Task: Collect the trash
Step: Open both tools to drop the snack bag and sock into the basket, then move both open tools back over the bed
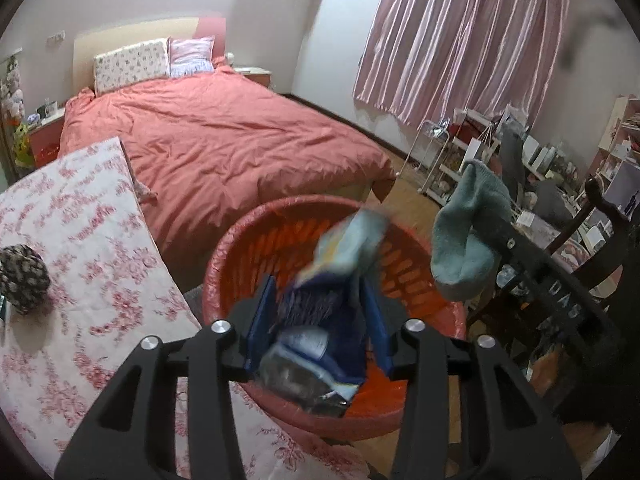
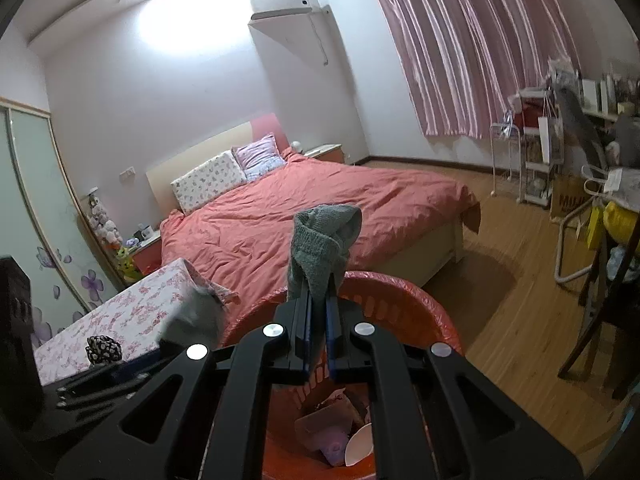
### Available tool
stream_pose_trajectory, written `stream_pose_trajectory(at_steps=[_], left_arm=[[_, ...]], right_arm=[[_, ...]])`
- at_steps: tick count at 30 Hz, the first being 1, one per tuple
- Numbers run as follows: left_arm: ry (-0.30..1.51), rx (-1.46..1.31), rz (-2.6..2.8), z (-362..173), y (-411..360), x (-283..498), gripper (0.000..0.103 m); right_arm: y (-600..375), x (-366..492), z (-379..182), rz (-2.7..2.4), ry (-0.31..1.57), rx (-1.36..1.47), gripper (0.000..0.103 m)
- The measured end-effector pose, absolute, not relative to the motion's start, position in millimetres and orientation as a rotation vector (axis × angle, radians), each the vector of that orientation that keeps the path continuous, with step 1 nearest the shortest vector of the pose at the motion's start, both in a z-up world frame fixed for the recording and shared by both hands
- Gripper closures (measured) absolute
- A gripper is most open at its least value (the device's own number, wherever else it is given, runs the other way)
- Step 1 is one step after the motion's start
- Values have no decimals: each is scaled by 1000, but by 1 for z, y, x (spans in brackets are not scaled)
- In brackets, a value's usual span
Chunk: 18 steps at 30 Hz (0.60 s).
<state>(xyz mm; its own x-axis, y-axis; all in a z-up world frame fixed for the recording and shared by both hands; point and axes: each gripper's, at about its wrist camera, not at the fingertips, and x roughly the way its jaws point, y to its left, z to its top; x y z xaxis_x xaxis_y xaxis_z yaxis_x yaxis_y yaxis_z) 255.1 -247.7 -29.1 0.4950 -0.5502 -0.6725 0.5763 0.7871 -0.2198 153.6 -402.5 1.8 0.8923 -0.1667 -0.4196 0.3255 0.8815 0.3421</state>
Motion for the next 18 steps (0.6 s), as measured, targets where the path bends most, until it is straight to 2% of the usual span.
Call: stream_pose_trajectory(at_steps=[1,2,9,18], left_arm=[[811,41,-674,-34,-249,257,52],[818,44,-669,-37,-250,259,49],[856,65,-619,-57,-242,268,42],[826,106,-496,-57,-209,270,26]], right_arm=[[-405,154,0,-259,394,429,74],[-409,153,-3,-253,393,442,65],[-407,152,-9,-265,413,453,53],[-389,155,-4,-293,433,363,34]])
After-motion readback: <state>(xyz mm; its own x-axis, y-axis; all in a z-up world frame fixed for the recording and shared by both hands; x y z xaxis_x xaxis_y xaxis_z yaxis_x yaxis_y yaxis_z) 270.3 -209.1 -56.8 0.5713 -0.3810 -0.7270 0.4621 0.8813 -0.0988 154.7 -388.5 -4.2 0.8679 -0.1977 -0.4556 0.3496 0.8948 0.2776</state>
